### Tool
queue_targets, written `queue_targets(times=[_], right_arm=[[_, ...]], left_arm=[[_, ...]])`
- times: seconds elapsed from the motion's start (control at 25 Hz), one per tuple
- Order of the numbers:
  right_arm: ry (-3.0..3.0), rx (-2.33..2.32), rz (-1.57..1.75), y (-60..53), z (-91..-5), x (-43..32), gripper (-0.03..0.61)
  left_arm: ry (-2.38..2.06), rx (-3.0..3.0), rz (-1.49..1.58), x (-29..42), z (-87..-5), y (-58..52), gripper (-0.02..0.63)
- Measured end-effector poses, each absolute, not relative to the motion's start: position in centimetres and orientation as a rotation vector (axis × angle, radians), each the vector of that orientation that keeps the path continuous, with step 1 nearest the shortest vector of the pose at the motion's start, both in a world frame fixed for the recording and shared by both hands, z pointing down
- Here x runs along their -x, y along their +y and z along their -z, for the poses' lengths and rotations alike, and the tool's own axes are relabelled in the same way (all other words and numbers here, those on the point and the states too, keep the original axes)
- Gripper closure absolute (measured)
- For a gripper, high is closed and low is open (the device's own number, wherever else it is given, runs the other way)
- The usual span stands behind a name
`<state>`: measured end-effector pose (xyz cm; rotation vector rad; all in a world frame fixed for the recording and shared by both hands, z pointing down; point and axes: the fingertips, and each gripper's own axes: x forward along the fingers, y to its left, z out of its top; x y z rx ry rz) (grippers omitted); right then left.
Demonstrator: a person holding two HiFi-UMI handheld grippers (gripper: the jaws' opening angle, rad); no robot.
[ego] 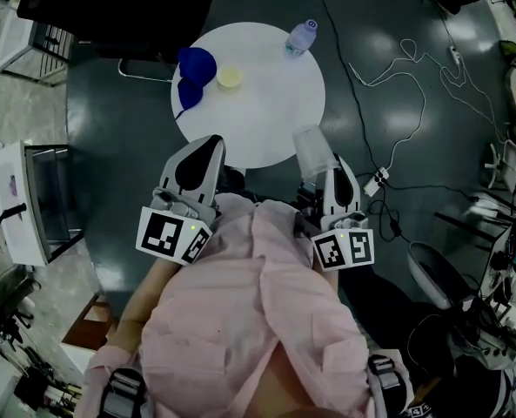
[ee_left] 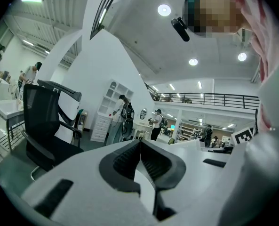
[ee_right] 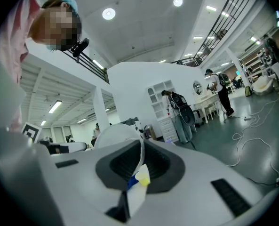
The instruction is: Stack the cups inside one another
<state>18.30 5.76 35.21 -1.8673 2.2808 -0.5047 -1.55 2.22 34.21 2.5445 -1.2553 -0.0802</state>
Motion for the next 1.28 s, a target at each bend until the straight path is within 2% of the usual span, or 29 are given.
queue_targets(times=[0.92,1.28], right_arm=[[2.258,1.889,0.521,5.4,-35.3,-17.7,0.538],[2.288,1.896,0.517,3.0,-34.8,-15.5,0.538]], left_arm=[[-1.26,-2.541,0.088,2.7,-34.2,1.8,0.595],[-1.294,-2.512,0.103,5.4,-34.0,-0.2,0.594]])
